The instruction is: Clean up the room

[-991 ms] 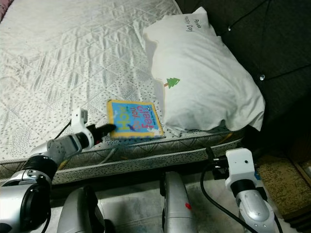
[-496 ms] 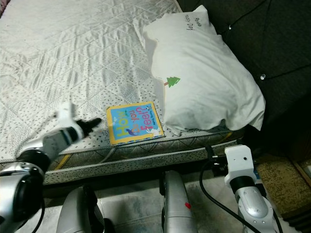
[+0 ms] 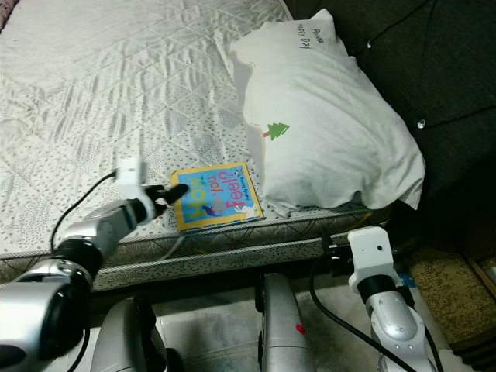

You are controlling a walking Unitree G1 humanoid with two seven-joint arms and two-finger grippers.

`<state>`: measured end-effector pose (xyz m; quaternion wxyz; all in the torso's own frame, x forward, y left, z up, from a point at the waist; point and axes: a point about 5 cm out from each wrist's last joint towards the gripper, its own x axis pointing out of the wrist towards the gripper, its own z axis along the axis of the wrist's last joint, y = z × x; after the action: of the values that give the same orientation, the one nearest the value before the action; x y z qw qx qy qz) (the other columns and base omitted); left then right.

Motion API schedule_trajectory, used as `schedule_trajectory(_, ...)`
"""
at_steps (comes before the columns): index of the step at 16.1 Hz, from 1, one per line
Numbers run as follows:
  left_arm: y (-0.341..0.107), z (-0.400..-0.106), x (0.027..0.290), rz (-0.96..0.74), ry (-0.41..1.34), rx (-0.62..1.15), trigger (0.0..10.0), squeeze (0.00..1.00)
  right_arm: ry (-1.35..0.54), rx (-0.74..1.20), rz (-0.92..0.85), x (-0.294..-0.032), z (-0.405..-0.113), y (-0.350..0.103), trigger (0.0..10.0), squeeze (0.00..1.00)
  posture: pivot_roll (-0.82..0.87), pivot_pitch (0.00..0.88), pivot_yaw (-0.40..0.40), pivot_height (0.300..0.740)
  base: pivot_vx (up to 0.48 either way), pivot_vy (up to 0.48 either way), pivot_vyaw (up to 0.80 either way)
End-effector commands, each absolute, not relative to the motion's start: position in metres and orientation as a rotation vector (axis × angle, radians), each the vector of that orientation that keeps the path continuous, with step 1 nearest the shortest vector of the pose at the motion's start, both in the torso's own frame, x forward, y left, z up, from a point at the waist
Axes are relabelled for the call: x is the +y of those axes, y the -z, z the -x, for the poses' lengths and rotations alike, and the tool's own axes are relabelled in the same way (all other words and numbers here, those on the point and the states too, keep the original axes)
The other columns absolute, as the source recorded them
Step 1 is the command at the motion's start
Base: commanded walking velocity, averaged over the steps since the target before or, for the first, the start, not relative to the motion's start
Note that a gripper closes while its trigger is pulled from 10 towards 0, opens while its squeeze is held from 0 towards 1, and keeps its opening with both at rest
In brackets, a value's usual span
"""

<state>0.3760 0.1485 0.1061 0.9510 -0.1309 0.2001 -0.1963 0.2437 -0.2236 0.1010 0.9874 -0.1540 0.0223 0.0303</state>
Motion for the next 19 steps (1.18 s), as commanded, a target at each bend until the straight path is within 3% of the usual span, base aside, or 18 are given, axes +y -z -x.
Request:
schedule_trajectory(1,-0.093,-0.367,0.141,0.243,0.466,0.456,10.0,1.00,-0.055,0.053,0.313,-0.225,-0.244,-0.099,10.0,0.00,-0.21,0.185,-0.004,0.549,0.000,0.000,0.00)
schedule_trajectory(5,-0.076,-0.346,0.105,0.171,0.680,0.504,10.0,1.00,-0.049,0.033,0.314,-0.222,-0.249,-0.100,10.0,0.00,-0.20,0.185,-0.002,0.549,0.000,0.000,0.00)
schedule_trajectory(11,-0.061,-0.323,0.077,0.156,0.821,0.570,10.0,1.00,-0.054,0.016,0.311,-0.219,-0.257,-0.102,10.0,0.00,-0.20,0.191,-0.001,0.549,0.000,0.000,0.00)
schedule_trajectory(15,-0.051,-0.318,0.083,0.143,0.751,0.596,10.0,1.00,-0.056,0.008,0.315,-0.218,-0.259,-0.102,10.0,0.00,-0.20,0.194,-0.004,0.549,0.000,0.000,0.00)
schedule_trajectory(19,-0.051,-0.321,0.096,0.134,0.692,0.594,10.0,0.84,-0.056,0.008,0.321,-0.220,-0.261,-0.101,10.0,0.00,-0.20,0.193,-0.004,0.549,0.000,0.000,0.00)
